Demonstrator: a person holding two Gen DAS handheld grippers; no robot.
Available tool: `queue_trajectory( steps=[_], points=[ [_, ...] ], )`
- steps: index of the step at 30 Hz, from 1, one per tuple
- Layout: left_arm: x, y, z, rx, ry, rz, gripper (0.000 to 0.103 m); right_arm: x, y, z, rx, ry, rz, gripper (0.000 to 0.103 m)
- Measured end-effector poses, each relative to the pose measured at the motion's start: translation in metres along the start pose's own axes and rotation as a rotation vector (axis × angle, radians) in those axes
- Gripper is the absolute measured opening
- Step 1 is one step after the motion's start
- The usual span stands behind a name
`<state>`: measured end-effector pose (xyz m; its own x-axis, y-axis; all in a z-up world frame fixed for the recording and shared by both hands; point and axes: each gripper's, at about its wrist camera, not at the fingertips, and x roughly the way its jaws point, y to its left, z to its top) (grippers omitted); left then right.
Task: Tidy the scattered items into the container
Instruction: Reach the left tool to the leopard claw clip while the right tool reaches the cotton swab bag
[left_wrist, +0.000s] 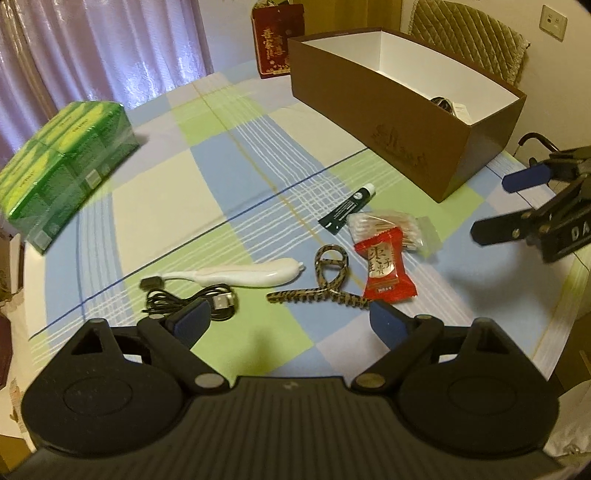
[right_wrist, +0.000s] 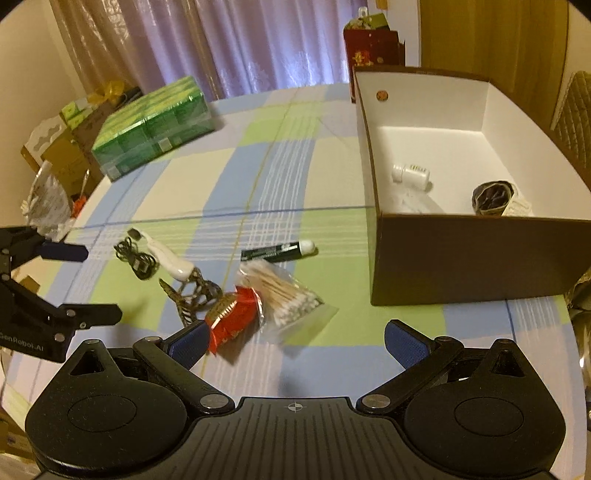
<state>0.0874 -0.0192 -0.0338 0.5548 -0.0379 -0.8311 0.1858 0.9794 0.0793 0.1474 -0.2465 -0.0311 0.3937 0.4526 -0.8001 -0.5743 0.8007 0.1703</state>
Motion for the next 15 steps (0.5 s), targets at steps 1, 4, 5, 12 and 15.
queue_trajectory(
  steps=[1, 4, 5, 12, 15],
  points=[
    [0.004, -0.001, 0.001, 0.001, 0.004, -0.001, 0.089, 0.002, 0.001, -0.002, -0.011, 0.005, -0.005, 0.103],
    [0.017, -0.002, 0.003, 0.004, 0.015, -0.016, 0.083, 0.008, 0.001, -0.006, -0.044, 0.014, -0.013, 0.103],
    [0.021, -0.003, 0.004, 0.006, 0.023, -0.020, 0.081, 0.010, 0.001, -0.008, -0.052, 0.018, -0.017, 0.103],
    [0.044, -0.008, 0.015, 0.029, 0.050, -0.060, 0.073, 0.023, -0.010, -0.010, -0.035, 0.043, -0.006, 0.103],
    [0.053, -0.010, 0.021, 0.036, 0.062, -0.069, 0.067, 0.026, -0.015, -0.008, -0.029, 0.047, -0.005, 0.103]
  ],
)
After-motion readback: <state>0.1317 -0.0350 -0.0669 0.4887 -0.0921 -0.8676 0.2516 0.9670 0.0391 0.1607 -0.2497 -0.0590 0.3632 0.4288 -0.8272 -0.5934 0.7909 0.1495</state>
